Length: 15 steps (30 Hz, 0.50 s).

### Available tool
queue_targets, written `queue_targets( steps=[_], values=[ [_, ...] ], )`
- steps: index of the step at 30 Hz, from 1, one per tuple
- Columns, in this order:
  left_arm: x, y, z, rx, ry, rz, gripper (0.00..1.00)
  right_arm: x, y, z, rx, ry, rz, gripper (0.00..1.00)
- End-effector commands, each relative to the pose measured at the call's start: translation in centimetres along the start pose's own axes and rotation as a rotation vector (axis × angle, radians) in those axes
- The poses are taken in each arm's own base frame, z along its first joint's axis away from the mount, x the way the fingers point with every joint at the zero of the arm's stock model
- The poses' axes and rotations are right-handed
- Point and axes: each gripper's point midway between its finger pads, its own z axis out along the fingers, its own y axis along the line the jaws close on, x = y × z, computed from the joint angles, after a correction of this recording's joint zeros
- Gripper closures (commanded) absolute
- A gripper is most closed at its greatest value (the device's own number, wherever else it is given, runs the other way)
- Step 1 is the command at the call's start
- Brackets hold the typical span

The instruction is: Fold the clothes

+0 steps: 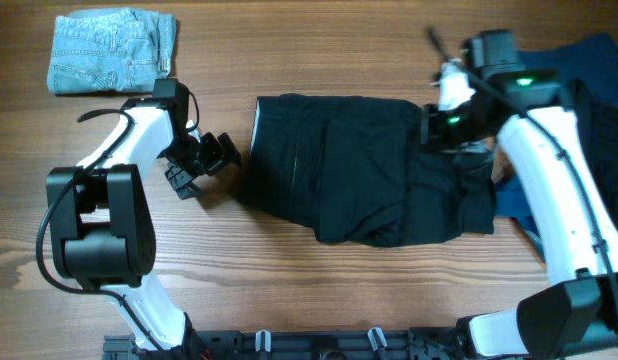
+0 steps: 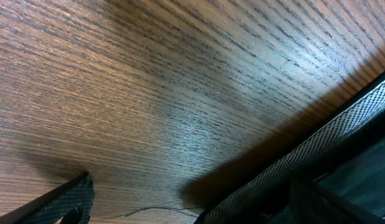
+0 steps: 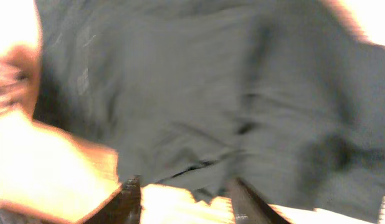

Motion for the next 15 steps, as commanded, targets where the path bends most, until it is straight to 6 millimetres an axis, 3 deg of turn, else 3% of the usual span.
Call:
queue_targets(
  steps=[1,5,8,15],
  values=[
    [-0.1,0.2,-0.6,0.002,-0.02,0.019,0.0,2.0,4.2,3.6,0.016,0.077,-0.116,0.27],
    [0.1,0.2,-0.6,-0.001,-0.015,0.017,0.0,2.0,5.8,6.5,0.134,0.062,-0.058,0.13],
    [0.3,0.4,-0.6,-0.007,-0.006,0.014,0.0,2.5,6.6,9.5,0.16,0.105,-0.014,0.12],
    [0.1,0.3,-0.6,-0.002,-0.015,0.017,0.0,4.6,5.8,16.0,0.202,0.272,0.003,0.22]
  ],
)
